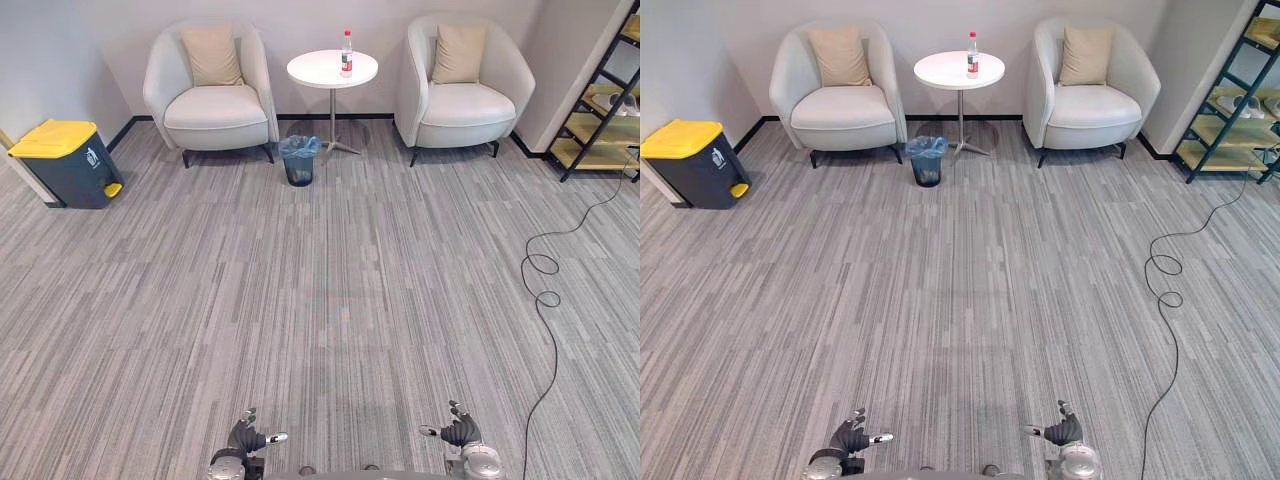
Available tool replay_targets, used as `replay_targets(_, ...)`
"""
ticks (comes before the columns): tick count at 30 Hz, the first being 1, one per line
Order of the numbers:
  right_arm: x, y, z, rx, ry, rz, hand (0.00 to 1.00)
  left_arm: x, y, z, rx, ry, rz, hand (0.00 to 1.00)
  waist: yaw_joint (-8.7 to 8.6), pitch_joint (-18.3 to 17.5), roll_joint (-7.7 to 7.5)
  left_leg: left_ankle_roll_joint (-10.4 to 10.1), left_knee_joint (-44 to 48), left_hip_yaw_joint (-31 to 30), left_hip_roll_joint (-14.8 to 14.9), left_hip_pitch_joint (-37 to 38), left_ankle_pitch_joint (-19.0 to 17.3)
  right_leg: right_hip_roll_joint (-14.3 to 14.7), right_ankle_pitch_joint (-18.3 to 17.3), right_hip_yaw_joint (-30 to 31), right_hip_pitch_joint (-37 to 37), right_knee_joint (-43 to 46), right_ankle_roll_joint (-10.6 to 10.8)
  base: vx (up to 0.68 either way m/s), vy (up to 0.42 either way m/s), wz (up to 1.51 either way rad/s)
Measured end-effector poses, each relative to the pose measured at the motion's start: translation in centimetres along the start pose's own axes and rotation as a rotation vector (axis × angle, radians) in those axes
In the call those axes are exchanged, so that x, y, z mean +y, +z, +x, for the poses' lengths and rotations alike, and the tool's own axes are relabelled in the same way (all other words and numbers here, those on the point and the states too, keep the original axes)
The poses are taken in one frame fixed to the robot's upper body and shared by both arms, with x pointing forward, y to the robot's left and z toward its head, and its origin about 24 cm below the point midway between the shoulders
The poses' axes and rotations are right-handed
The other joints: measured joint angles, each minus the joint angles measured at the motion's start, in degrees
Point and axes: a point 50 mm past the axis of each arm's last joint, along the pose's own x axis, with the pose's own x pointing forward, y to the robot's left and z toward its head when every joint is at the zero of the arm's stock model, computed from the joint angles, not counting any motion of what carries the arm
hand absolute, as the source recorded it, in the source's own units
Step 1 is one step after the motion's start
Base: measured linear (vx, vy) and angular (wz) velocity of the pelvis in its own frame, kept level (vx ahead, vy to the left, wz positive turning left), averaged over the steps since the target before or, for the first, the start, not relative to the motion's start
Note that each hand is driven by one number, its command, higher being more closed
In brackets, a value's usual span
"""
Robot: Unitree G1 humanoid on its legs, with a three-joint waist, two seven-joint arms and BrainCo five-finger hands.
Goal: Gather rubbish on tea table into small bin, then transfer packed bag to large trash can.
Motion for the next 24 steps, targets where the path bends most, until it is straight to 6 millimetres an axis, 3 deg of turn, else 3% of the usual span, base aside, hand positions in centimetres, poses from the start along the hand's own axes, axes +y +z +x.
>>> replay_targets(24,-1.9,-0.5,0.0,0.028,-0.086,0.153,0.0,1.8,-1.5,-0.5,0.044,0.078,-0.122,0.0,0.03,0.24,-0.2,0.34,-0.99,0.92,-0.03,0.58,0.18,0.04,0.02,0.62,-0.04,-0.85,-0.02,-0.02,-0.006,-0.01)
